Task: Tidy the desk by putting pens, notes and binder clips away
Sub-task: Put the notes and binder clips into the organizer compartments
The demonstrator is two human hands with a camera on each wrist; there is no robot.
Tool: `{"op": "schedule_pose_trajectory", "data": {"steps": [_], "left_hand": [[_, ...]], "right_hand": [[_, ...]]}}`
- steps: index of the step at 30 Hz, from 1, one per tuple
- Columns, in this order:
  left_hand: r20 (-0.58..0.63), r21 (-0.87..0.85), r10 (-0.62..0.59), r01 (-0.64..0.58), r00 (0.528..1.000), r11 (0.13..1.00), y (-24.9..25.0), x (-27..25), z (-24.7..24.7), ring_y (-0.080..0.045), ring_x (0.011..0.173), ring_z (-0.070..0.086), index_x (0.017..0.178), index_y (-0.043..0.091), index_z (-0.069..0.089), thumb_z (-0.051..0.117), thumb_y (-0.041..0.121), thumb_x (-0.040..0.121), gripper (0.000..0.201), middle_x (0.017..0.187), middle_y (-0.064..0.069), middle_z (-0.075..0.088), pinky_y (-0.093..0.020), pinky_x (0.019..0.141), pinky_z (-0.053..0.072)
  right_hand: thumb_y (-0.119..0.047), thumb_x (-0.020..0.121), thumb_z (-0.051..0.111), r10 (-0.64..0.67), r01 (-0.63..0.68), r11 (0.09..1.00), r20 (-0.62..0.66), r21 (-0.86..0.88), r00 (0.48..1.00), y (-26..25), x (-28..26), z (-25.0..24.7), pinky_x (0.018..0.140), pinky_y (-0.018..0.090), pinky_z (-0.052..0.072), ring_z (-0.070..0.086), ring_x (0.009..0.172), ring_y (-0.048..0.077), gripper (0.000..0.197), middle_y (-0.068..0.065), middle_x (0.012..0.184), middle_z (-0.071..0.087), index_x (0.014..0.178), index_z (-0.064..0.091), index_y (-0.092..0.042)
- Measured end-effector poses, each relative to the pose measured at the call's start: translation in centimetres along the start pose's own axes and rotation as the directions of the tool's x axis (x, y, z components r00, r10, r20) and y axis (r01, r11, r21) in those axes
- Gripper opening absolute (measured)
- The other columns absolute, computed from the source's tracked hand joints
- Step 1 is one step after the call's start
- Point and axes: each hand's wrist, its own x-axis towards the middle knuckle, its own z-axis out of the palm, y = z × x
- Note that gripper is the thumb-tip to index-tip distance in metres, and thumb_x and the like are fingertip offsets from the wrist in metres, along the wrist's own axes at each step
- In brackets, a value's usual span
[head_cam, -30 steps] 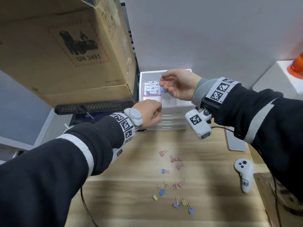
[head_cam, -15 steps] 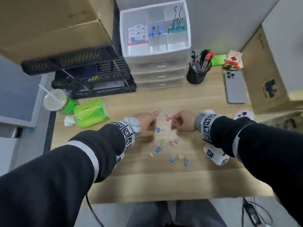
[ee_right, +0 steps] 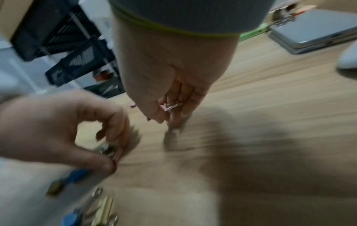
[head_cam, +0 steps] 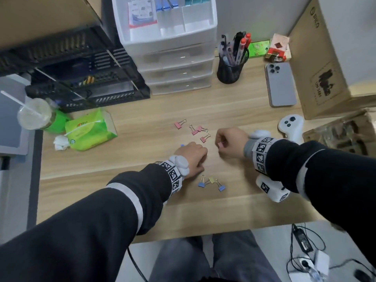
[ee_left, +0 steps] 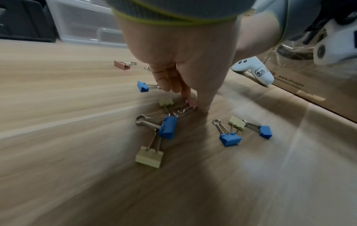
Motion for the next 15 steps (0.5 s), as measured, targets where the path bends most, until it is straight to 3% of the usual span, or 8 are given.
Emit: {"op": "schedule_pose_trajectory", "data": {"steps": [3, 5, 7, 12, 15], "left_hand": [[0.038, 0.037, 0.015, -0.016, 0.999, 0.999, 0.6, 0.9, -0.3, -0.03, 0.094, 0.057, 0.1, 0.013, 0.054, 0.057, 0.019, 0.09, 0.012, 0.101, -0.007, 0.063, -0.04, 0.074, 0.05], [0.006, 0.017, 0.016, -0.016, 1.0, 1.0, 0.8, 1.1, -0.6, -0.034, 0.089, 0.058, 0.108, 0.008, 0.051, 0.052, 0.014, 0.091, 0.018, 0.103, -0.012, 0.06, -0.04, 0.07, 0.047], [-0.054, -0.063, -0.011, 0.007, 0.999, 0.998, 0.5, 1.1, -1.3, -0.034, 0.086, 0.056, 0.112, 0.006, 0.049, 0.053, 0.011, 0.09, 0.023, 0.108, -0.014, 0.055, -0.04, 0.069, 0.044], [-0.219, -0.227, -0.172, 0.122, 0.96, 0.966, -2.5, 0.9, -4.2, -0.035, 0.09, 0.055, 0.116, 0.005, 0.049, 0.05, 0.008, 0.091, 0.025, 0.112, -0.015, 0.054, -0.042, 0.076, 0.045], [-0.189, -0.205, -0.328, 0.289, 0.926, 0.935, -4.2, 1.0, -5.5, -0.036, 0.097, 0.056, 0.119, 0.005, 0.051, 0.044, 0.002, 0.09, 0.03, 0.115, -0.015, 0.056, -0.042, 0.083, 0.046]], "right_hand": [[-0.007, 0.081, 0.057, 0.051, -0.049, 0.996, -0.031, 0.073, 0.998, 1.0, 0.2, -2.0, 0.072, 0.028, 0.048, 0.061, 0.082, 0.02, 0.018, -0.002, 0.089, 0.067, 0.096, 0.065, -0.013], [-0.006, 0.086, 0.052, 0.055, -0.053, 0.995, -0.012, 0.084, 0.998, 1.1, 0.9, -2.3, 0.073, 0.026, 0.041, 0.058, 0.086, 0.021, 0.021, -0.001, 0.092, 0.064, 0.101, 0.065, -0.011], [-0.007, 0.088, 0.049, 0.032, -0.033, 0.998, 0.015, 0.058, 0.999, 0.7, 1.7, -2.3, 0.079, 0.028, 0.042, 0.058, 0.092, 0.022, 0.024, -0.001, 0.096, 0.064, 0.105, 0.065, -0.014], [-0.018, 0.079, 0.066, -0.156, 0.169, 0.977, 0.101, -0.131, 0.983, -0.9, 3.3, -0.8, 0.072, 0.029, 0.039, 0.057, 0.092, 0.022, 0.036, -0.001, 0.096, 0.065, 0.114, 0.061, -0.025], [-0.023, 0.084, 0.067, -0.19, 0.198, 0.965, 0.062, -0.17, 0.98, -1.3, 4.4, 0.6, 0.073, 0.026, 0.036, 0.06, 0.099, 0.021, 0.036, -0.004, 0.105, 0.067, 0.119, 0.06, -0.026]]}}
